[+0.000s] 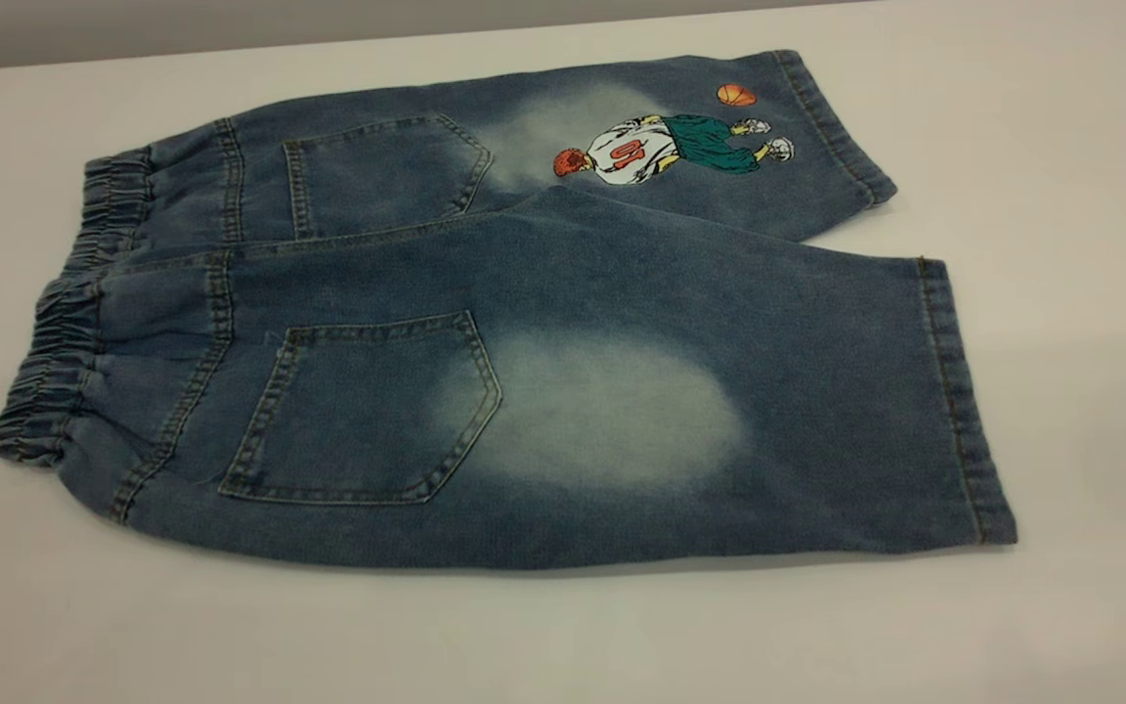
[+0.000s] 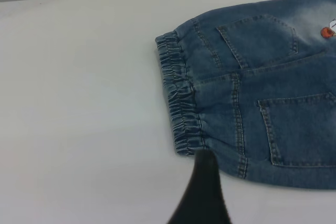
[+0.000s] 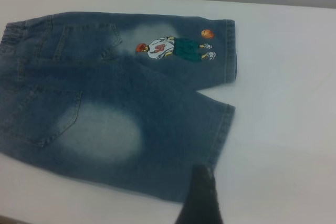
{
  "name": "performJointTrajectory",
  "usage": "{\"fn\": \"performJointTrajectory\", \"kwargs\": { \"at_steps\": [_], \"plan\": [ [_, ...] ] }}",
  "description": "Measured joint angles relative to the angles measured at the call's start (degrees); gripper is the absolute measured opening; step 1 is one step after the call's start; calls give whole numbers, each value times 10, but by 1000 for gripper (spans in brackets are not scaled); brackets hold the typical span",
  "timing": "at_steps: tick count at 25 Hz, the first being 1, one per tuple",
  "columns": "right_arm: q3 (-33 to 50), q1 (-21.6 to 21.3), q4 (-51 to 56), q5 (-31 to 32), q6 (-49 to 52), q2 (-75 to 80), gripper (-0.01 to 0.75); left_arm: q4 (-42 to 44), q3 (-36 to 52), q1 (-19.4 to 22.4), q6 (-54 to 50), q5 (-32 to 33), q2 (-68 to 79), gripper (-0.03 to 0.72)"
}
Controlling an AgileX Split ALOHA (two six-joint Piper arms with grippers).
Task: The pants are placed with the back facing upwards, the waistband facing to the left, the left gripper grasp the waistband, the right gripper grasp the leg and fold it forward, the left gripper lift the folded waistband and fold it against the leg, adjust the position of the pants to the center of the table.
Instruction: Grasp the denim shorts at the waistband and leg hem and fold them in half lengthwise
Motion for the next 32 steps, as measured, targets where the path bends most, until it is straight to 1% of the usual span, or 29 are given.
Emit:
{"fn": "performJointTrajectory", "kwargs": {
  "at_steps": [5, 7, 11, 14, 16, 19, 22, 25, 30, 32],
  "plan": [
    [0, 0, 0, -1, 0, 0, 514, 0, 0, 0, 0, -3, 0, 561],
    [0, 0, 9, -1, 0, 0, 514, -15, 0, 0, 0, -3, 0, 561],
    [-3, 0, 10, -4, 0, 0, 514, -16, -6, 0, -9, -18, 1, 561],
    [-17, 0, 23, -40, -1, 4, 514, -16, -24, 0, -46, -57, 22, 561],
    [-22, 0, 41, -76, -4, 24, 514, -14, -36, 0, -60, -78, 50, 561],
    [-23, 0, 76, -136, -24, 92, 507, 0, -54, 0, -64, -129, 121, 561],
    [-23, 0, 107, -180, -55, 174, 485, 7, -65, 0, -88, -185, 208, 561],
    [-23, 0, 113, -220, -72, 261, 466, 28, -65, 0, -115, -230, 303, 561],
    [-23, 0, 127, -269, -74, 404, 463, 62, -65, 1, -140, -251, 456, 561],
    [-23, 0, 136, -276, -74, 454, 462, 61, -65, 9, -140, -269, 518, 561]
  ]
}}
